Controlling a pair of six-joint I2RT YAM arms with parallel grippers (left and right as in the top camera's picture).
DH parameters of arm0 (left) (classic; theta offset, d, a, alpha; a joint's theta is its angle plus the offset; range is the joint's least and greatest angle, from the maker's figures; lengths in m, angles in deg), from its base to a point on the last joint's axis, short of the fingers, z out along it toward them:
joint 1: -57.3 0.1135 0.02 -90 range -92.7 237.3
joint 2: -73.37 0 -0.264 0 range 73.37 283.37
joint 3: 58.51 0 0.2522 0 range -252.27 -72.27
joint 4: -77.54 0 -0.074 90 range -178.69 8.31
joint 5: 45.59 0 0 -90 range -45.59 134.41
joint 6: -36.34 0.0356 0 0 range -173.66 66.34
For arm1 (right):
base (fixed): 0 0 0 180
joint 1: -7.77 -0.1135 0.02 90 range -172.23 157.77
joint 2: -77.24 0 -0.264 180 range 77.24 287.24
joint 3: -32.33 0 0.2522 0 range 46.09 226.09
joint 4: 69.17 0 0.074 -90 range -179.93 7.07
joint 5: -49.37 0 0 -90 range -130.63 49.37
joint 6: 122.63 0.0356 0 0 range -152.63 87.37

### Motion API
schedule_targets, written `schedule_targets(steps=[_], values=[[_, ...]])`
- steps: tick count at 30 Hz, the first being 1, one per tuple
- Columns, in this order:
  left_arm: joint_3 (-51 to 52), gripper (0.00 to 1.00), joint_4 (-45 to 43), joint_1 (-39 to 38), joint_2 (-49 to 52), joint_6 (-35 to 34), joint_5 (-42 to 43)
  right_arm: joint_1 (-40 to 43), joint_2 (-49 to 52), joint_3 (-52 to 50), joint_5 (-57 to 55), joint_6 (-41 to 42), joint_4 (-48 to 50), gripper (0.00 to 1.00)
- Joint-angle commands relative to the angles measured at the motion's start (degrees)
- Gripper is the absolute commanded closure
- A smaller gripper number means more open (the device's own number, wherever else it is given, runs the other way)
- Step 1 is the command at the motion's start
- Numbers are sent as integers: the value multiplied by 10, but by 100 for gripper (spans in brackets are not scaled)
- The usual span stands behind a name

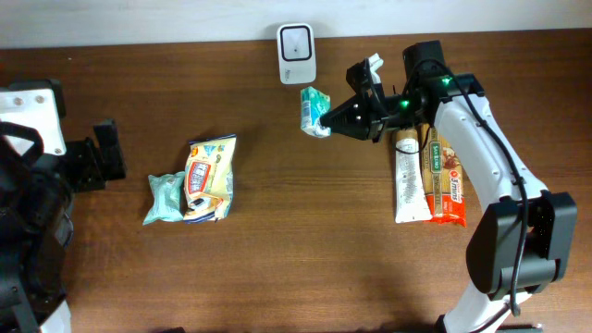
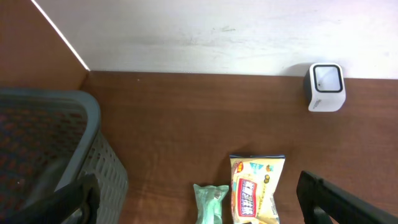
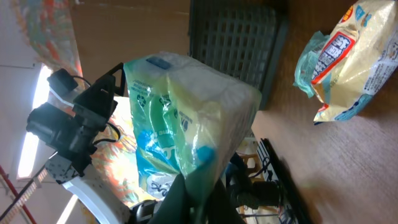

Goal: Scan the item barcode
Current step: 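Raise the small packet up to the scanner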

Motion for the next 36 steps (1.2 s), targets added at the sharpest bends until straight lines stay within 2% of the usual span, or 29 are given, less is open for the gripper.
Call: schedule_targets(steps=[1, 3, 5, 8, 11, 12, 14, 16, 18, 21, 27, 31, 33, 36], values=[[-4, 1, -1, 2, -2, 9, -4, 4, 7, 6, 18, 18, 42, 96], [-4, 1, -1, 2, -2, 9, -4, 4, 6, 7, 18, 18, 82, 96], [-4, 1, -1, 2, -2, 9, -4, 3, 6, 21, -20, 53, 105, 96], [-4, 1, 0, 2, -2, 9, -4, -12, 6, 100, -61, 70, 104, 96], [-4, 1, 0, 2, -2, 9, -4, -46, 6, 179, -171, 80, 75, 96], [-4, 1, 0, 2, -2, 9, -4, -53, 6, 197, -225, 64, 48, 96], [-4, 1, 0, 2, -2, 9, -4, -83, 6, 257, -492, 1, -69, 96], [-4, 1, 0, 2, -2, 9, -4, -118, 7, 312, -691, -11, -110, 96], [-4, 1, 0, 2, -2, 9, -4, -146, 10, 357, -848, -26, -94, 96], [-4, 1, 0, 2, -2, 9, -4, -168, 47, 426, -1002, -71, -64, 96], [-4, 1, 0, 2, -2, 9, -4, -172, 220, 435, -1128, -300, 134, 96], [-4, 1, 0, 2, -2, 9, -4, -188, 313, 434, -1180, -386, 257, 96], [-4, 1, 0, 2, -2, 9, -4, -199, 355, 434, -1193, -467, 314, 96], [-4, 1, 0, 2, -2, 9, -4, -207, 393, 434, -1198, -520, 334, 96]])
